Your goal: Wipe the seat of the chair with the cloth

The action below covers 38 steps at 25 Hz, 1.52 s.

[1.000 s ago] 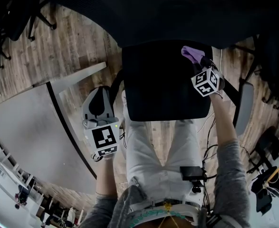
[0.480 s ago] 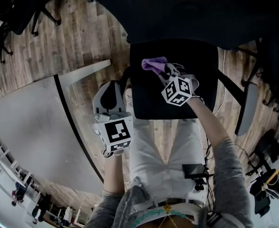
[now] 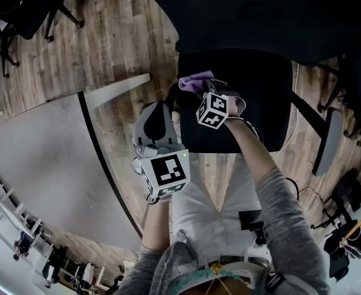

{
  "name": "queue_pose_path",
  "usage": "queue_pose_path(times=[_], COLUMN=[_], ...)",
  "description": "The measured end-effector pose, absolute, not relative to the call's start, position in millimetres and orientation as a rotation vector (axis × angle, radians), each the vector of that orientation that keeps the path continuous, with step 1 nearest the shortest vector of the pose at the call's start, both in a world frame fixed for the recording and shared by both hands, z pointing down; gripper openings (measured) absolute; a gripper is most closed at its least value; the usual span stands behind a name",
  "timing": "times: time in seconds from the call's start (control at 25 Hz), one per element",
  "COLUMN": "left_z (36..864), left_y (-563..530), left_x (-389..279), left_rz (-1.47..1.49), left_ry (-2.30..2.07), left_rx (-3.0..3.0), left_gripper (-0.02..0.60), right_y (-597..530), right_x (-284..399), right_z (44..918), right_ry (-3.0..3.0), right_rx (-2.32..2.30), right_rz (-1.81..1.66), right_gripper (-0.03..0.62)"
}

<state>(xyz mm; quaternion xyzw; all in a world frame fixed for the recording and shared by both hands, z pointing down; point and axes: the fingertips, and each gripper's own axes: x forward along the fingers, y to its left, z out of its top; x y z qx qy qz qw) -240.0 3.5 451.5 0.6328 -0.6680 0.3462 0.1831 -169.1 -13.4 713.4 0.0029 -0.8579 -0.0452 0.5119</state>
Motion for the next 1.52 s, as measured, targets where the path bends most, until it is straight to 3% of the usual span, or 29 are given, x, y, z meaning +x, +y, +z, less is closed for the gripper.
queue_pose_path(times=[0.56,1.52], left_z=[452,451], left_y=[2,0], left_x=[-242,-242], left_rz=[0.994,1.005], left_ry=[-1.893,-1.896], left_rx=[1.787,1.786], left_gripper=[0.003,0.003], right_y=[-13,-43], right_x=[-168,-88], right_z=[730,747], right_ry=[-2.000,-1.874], right_rx=[-0.008,0.079], right_rz=[-0.162,-0.134], right_gripper=[0.048,0.048])
